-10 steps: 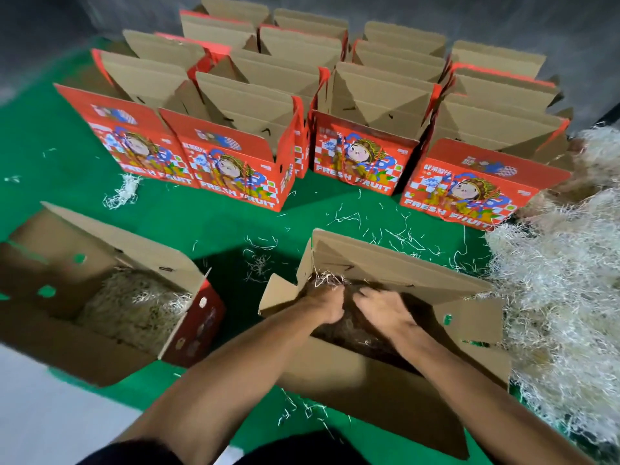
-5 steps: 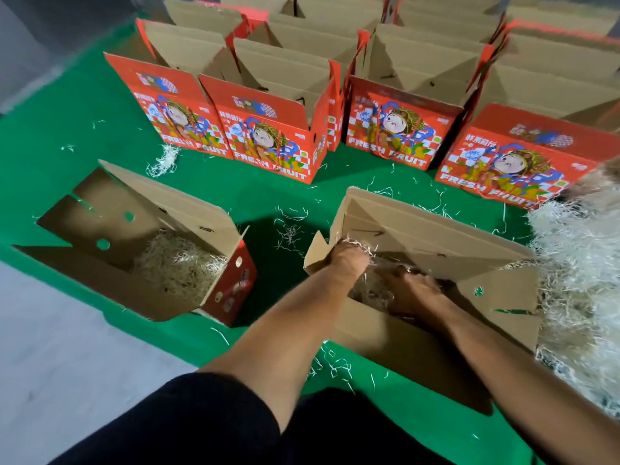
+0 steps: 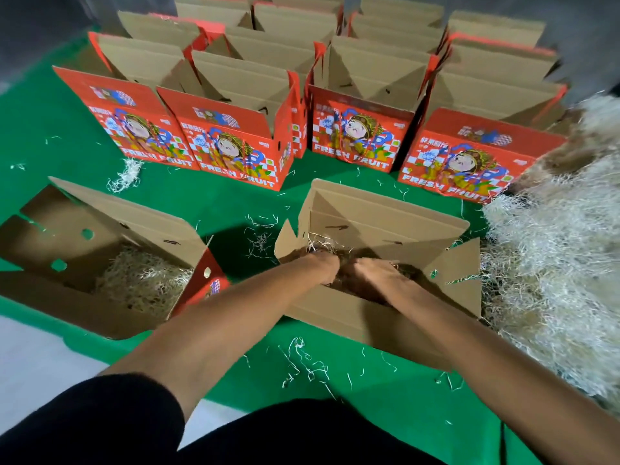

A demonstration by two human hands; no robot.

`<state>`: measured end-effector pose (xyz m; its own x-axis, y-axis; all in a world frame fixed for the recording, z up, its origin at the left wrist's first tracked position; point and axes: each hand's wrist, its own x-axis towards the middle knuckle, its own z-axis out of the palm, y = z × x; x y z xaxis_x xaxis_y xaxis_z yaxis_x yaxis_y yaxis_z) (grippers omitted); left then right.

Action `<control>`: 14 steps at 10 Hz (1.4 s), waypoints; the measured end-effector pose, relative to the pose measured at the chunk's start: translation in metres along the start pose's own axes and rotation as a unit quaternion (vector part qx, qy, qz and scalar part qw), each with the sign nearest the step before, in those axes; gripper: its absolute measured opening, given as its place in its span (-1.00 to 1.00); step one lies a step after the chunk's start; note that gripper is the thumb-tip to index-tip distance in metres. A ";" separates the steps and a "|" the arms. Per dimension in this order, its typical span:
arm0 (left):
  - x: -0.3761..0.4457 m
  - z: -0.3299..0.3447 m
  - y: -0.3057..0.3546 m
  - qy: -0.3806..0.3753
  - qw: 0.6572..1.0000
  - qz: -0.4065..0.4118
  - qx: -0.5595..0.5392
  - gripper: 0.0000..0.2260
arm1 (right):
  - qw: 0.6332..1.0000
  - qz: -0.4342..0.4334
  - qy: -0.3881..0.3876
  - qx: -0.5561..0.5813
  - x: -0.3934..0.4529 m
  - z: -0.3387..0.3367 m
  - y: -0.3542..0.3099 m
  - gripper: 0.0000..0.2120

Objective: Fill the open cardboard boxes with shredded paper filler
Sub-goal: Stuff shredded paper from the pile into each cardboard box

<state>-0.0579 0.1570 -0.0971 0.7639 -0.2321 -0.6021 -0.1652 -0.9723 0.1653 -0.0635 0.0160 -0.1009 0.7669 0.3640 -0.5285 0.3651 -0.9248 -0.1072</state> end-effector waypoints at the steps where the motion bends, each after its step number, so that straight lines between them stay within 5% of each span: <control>1: 0.009 0.012 -0.002 -0.022 0.997 -0.024 -0.069 -0.73 | 0.997 -0.079 -0.002 0.009 -0.006 0.019 -0.007 -0.48; 3: 0.018 0.019 -0.013 -0.047 0.999 -0.002 -0.026 -0.53 | 0.993 -0.090 -0.065 -0.048 0.001 0.022 0.002 -0.23; 5: 0.026 0.026 -0.008 -0.053 0.967 0.027 0.246 -0.47 | 0.999 -0.008 -0.040 -0.035 -0.006 0.035 0.020 -0.72; 6: 0.037 0.029 -0.005 -0.026 0.941 0.012 0.336 -0.45 | 0.998 0.052 -0.029 0.014 -0.011 0.031 0.028 -0.75; 8: 0.035 0.010 0.007 0.023 0.957 -0.012 0.290 -0.51 | 0.982 0.146 0.049 0.114 -0.031 0.034 0.037 -0.85; 9: 0.024 -0.003 0.019 0.061 0.959 0.024 0.277 -0.65 | 0.981 0.116 0.000 0.154 -0.038 0.031 0.036 -0.82; 10: 0.025 0.003 0.020 0.044 0.982 0.042 0.180 -0.75 | 0.981 0.103 -0.084 0.143 -0.025 0.037 0.026 -0.79; 11: 0.024 0.016 0.016 -0.056 0.991 0.018 0.123 -0.67 | 0.990 0.067 -0.114 0.055 -0.012 0.046 0.028 -0.71; 12: 0.025 0.018 0.010 -0.125 0.986 0.013 0.107 -0.62 | 0.993 0.075 -0.075 0.052 -0.009 0.046 0.036 -0.61; 13: 0.026 0.009 0.009 -0.079 0.996 0.005 0.032 -0.50 | 0.994 0.023 -0.046 0.092 -0.004 0.026 0.030 -0.53; 14: 0.025 -0.001 0.011 -0.019 1.000 -0.005 -0.012 -0.63 | 0.993 -0.034 -0.009 0.116 -0.007 0.009 0.019 -0.56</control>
<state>-0.0398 0.1407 -0.1100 0.7412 -0.2244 -0.6327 -0.1426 -0.9736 0.1782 -0.0664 -0.0049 -0.1065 0.7341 0.4257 -0.5291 0.2824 -0.8999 -0.3323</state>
